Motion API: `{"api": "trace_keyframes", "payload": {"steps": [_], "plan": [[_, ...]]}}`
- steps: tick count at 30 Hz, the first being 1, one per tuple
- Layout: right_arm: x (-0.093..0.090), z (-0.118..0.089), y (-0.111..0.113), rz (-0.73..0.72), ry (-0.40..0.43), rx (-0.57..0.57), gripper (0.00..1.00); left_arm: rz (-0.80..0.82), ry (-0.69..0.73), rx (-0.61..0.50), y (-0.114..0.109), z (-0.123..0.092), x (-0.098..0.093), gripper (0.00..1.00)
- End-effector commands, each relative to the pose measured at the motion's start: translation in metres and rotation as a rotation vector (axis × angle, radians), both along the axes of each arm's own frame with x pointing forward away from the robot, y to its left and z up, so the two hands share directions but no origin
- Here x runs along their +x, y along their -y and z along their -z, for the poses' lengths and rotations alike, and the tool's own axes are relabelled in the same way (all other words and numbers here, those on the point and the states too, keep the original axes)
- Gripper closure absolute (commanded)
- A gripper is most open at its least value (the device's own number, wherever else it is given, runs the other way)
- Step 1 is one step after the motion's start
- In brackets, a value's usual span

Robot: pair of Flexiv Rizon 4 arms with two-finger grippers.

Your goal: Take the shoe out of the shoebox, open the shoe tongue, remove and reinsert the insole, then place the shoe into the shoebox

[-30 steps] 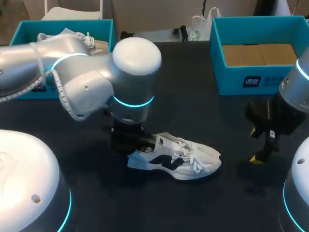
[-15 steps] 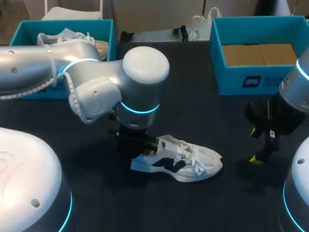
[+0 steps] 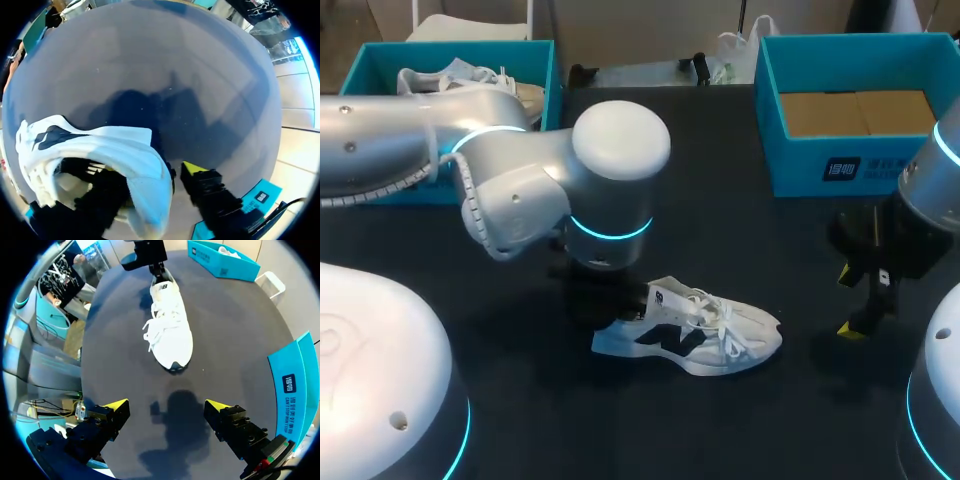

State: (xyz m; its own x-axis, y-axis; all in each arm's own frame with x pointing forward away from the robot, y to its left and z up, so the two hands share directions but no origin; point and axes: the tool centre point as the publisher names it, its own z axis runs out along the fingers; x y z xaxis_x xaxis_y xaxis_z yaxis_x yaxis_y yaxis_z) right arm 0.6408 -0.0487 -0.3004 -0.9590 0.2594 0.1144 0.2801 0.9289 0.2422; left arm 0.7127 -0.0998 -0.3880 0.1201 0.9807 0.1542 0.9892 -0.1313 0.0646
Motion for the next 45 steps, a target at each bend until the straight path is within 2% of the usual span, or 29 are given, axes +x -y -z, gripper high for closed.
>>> {"api": "trace_keyframes", "payload": {"steps": [1,5,10,12,14,15,26,28,32,37,45], "plan": [[-0.001,0.000,0.000,0.001,0.002,-0.002,0.00,0.003,0.019,-0.084,-0.018,-0.027,-0.008,0.00],[-0.001,0.000,0.000,0.001,0.002,-0.002,0.00,-0.045,0.003,-0.186,-0.027,-0.053,-0.012,0.00],[-0.001,0.000,0.000,0.001,0.002,-0.002,0.00,-0.212,-0.107,-0.426,-0.048,-0.084,-0.019,0.00],[-0.001,0.000,0.000,0.001,0.002,-0.002,0.00,-0.268,-0.142,-0.504,-0.056,-0.092,-0.026,0.00],[-0.001,0.000,0.000,0.001,0.002,-0.002,0.00,-0.342,-0.238,-0.575,-0.062,-0.096,-0.032,0.00],[-0.001,0.000,0.000,0.001,0.002,-0.002,0.00,-0.363,-0.320,-0.603,-0.067,-0.096,-0.033,0.00],[-0.001,0.000,0.000,0.001,0.002,-0.002,0.00,-0.363,-0.320,-0.603,-0.067,-0.096,-0.033,0.00],[-0.001,0.000,0.000,0.001,0.002,-0.002,0.00,-0.464,-0.297,-0.606,-0.076,-0.094,-0.028,0.00],[-0.001,0.000,0.000,0.001,0.002,-0.002,0.00,-0.714,-0.399,-0.703,-0.094,-0.080,-0.020,0.00],[-0.001,0.000,0.000,0.001,0.002,-0.002,0.00,-0.941,-0.675,-0.859,-0.113,-0.079,-0.020,0.00],[-0.001,0.000,0.000,0.001,0.002,-0.002,0.00,-0.941,-0.675,-0.859,-0.113,-0.079,-0.020,0.00]]}}
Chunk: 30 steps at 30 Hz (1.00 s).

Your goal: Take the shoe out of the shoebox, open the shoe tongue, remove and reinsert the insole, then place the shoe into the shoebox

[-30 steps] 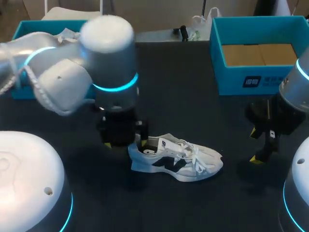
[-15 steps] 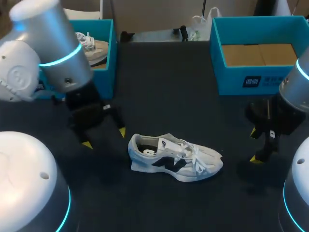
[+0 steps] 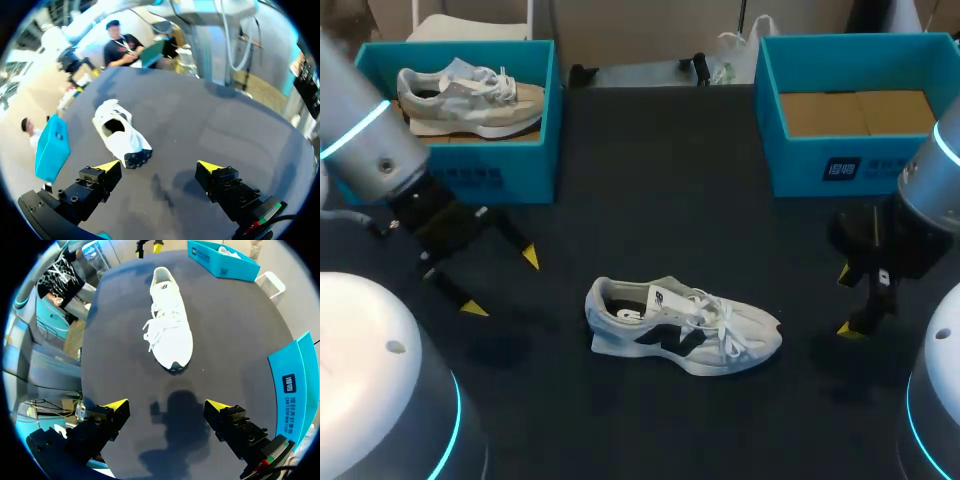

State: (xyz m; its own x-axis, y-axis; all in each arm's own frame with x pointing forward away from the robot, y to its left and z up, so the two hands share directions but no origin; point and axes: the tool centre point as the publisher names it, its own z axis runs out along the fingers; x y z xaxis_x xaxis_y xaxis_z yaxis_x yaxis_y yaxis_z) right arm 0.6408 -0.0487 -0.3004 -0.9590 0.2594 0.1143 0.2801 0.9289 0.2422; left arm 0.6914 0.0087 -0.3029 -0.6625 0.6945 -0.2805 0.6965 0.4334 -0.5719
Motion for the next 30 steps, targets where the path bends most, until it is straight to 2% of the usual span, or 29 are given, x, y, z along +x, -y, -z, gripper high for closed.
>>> {"api": "trace_keyframes", "payload": {"steps": [1,3,9,13,16,26,30], "plan": [[-0.001,0.000,0.000,0.001,0.002,-0.002,0.00,-0.184,-0.092,-0.209,-0.004,0.007,0.002,0.00],[-0.001,0.000,0.000,0.001,0.002,-0.002,0.00,-0.275,-0.148,-0.197,-0.003,0.016,0.003,0.00],[-0.001,0.000,0.000,0.001,0.002,-0.002,0.00,-0.368,-0.341,-0.231,0.002,0.048,-0.001,0.00],[-0.001,0.000,0.000,0.001,0.002,-0.002,0.00,-0.421,-0.404,-0.278,0.001,0.057,0.000,0.00],[-0.001,0.000,0.000,0.001,0.002,-0.002,0.00,-0.559,-0.475,-0.328,-0.003,0.059,0.005,0.00],[-0.001,0.000,0.000,0.001,0.002,-0.002,0.00,-0.591,-0.473,-0.325,-0.006,0.058,0.008,0.00],[-0.001,0.000,0.000,0.001,0.002,-0.002,0.00,-0.591,-0.511,-0.350,-0.006,0.075,0.008,0.00]]}}
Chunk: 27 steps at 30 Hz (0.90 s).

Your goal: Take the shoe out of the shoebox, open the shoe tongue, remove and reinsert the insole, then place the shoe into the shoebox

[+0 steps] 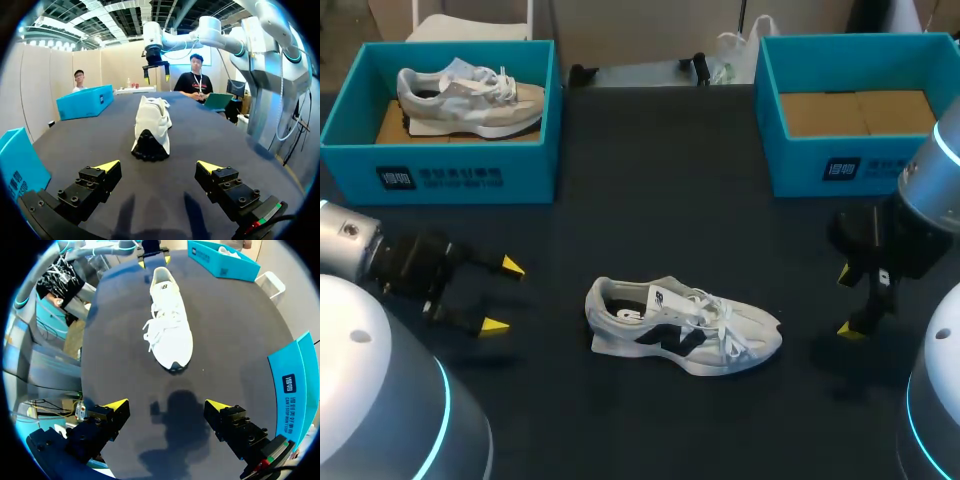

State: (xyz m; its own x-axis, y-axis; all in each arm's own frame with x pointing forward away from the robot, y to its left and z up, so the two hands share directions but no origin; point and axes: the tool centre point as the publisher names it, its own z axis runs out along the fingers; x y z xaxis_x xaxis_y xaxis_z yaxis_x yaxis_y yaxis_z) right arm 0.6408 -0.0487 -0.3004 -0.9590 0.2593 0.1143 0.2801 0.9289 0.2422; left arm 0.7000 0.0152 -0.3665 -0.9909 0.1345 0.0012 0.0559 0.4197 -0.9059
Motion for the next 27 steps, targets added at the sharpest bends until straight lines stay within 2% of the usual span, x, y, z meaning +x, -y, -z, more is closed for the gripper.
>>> {"api": "trace_keyframes", "payload": {"steps": [1,10,21,27], "plan": [[-0.001,0.000,0.000,0.001,0.002,-0.002,0.00,-0.025,-0.027,-0.052,0.001,0.015,0.000,0.00],[-0.001,0.000,0.000,0.001,0.002,-0.002,0.00,-0.030,-0.061,-0.085,0.013,0.027,0.005,0.00],[-0.001,0.000,0.000,0.001,0.002,-0.002,0.00,-0.003,-0.096,-0.112,0.049,0.037,0.003,0.00],[-0.001,0.000,0.000,0.001,0.002,-0.002,0.00,-0.003,-0.096,-0.112,0.049,0.037,0.003,0.00]]}}
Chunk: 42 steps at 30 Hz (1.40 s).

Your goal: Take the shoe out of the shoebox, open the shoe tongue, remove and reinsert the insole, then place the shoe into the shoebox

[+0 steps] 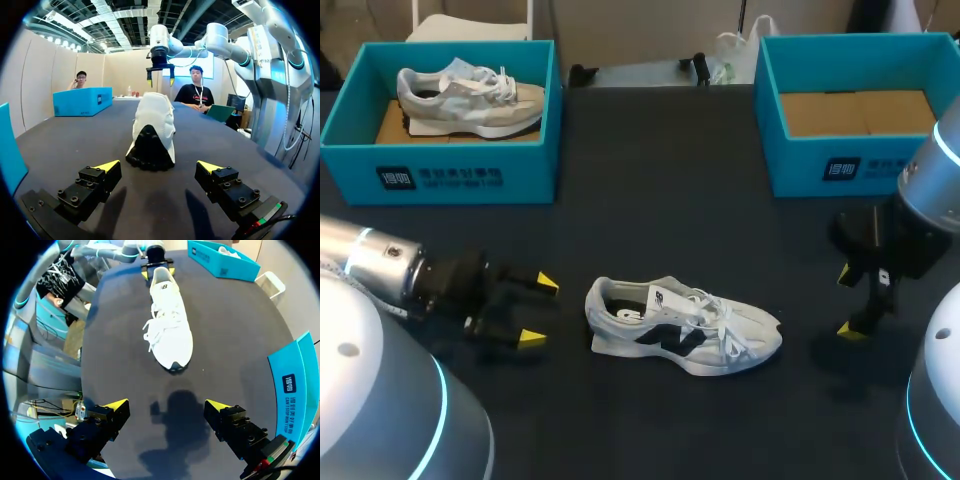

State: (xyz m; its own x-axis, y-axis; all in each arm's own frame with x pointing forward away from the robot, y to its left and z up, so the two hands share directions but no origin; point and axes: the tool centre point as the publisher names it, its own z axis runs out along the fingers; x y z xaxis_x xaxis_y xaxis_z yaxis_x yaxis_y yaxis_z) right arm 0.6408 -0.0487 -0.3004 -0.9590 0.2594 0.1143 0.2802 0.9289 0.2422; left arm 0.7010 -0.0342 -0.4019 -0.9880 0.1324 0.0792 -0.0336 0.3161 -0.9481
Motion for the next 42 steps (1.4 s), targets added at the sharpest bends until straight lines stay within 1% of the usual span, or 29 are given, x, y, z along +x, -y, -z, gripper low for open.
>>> {"api": "trace_keyframes", "payload": {"steps": [1,4,6,9,15,26,30,36,42], "plan": [[-0.001,0.000,0.000,0.001,0.002,-0.002,0.00,0.004,-0.002,-0.001,0.000,0.002,0.002,0.00],[-0.001,0.000,0.000,0.001,0.002,-0.002,0.00,0.004,-0.002,-0.001,0.000,0.002,0.002,0.00],[-0.001,0.000,0.000,0.001,0.002,-0.002,0.00,-0.002,-0.010,-0.014,0.002,0.005,0.001,0.00],[-0.001,0.000,0.000,0.001,0.002,-0.002,0.00,-0.029,-0.012,-0.041,0.010,0.008,0.001,0.00],[-0.001,0.000,0.000,0.001,0.002,-0.002,0.00,-0.034,-0.006,-0.044,0.026,0.013,0.005,0.00],[-0.001,0.000,0.000,0.001,0.002,-0.002,0.00,-0.030,0.014,-0.061,0.047,0.009,0.010,0.00],[-0.001,0.000,0.000,0.001,0.002,-0.002,0.00,-0.019,0.023,-0.060,0.052,0.009,0.008,0.00],[-0.001,0.000,0.000,0.001,0.002,-0.002,0.00,-0.019,0.024,-0.065,0.059,0.010,0.009,0.00],[-0.001,0.000,0.000,0.001,0.002,-0.002,0.00,-0.008,0.023,-0.066,0.066,0.009,0.004,0.00]]}}
